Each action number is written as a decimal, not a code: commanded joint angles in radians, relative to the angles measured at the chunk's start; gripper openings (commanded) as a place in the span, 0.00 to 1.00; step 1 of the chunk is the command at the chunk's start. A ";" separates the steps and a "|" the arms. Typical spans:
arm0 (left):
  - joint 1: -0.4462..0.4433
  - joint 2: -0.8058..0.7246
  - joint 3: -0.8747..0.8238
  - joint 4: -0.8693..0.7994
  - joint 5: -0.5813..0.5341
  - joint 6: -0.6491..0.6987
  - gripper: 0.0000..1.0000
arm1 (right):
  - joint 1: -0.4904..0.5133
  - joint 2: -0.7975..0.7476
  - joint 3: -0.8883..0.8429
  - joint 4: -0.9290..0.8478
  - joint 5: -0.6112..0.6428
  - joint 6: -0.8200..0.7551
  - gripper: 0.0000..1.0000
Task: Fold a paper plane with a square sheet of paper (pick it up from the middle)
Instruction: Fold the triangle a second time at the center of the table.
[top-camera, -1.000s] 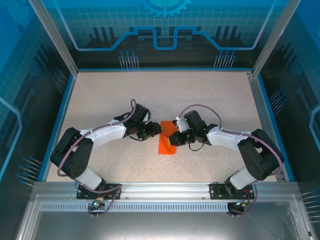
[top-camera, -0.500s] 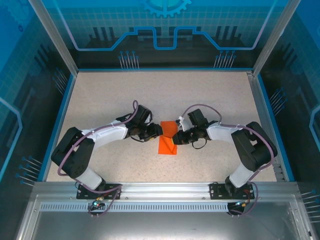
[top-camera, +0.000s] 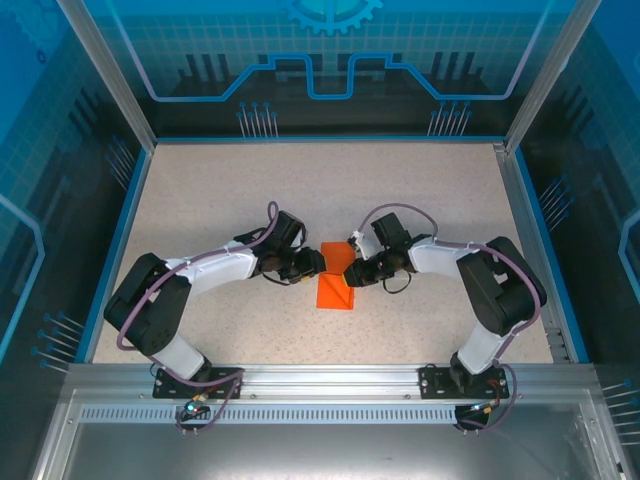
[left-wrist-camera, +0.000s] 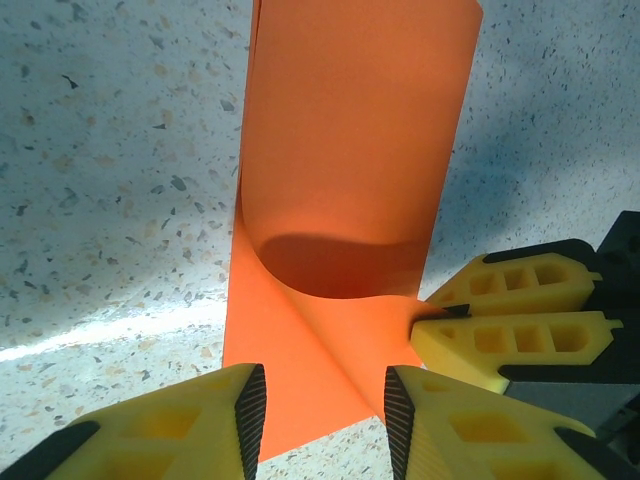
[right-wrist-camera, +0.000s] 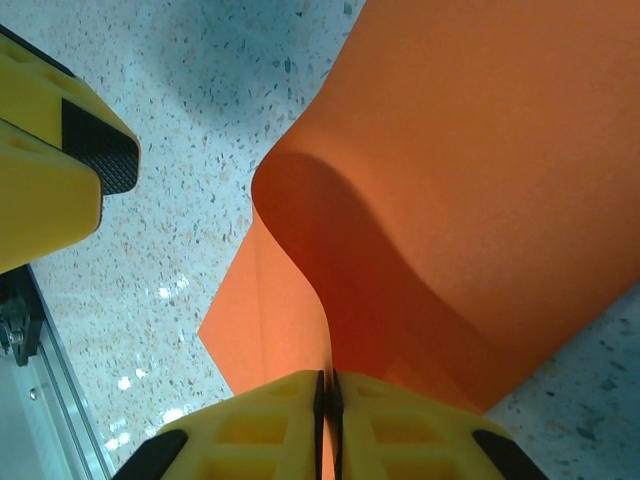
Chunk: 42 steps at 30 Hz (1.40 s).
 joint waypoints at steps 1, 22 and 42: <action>-0.009 0.013 0.023 -0.004 0.007 0.025 0.39 | -0.018 0.034 0.039 -0.032 0.010 -0.042 0.13; -0.011 0.038 0.038 -0.007 0.017 0.029 0.39 | -0.020 0.056 0.056 -0.039 0.070 -0.044 0.14; -0.020 0.061 0.058 -0.002 0.031 0.030 0.38 | -0.019 0.090 0.077 -0.080 0.111 -0.071 0.14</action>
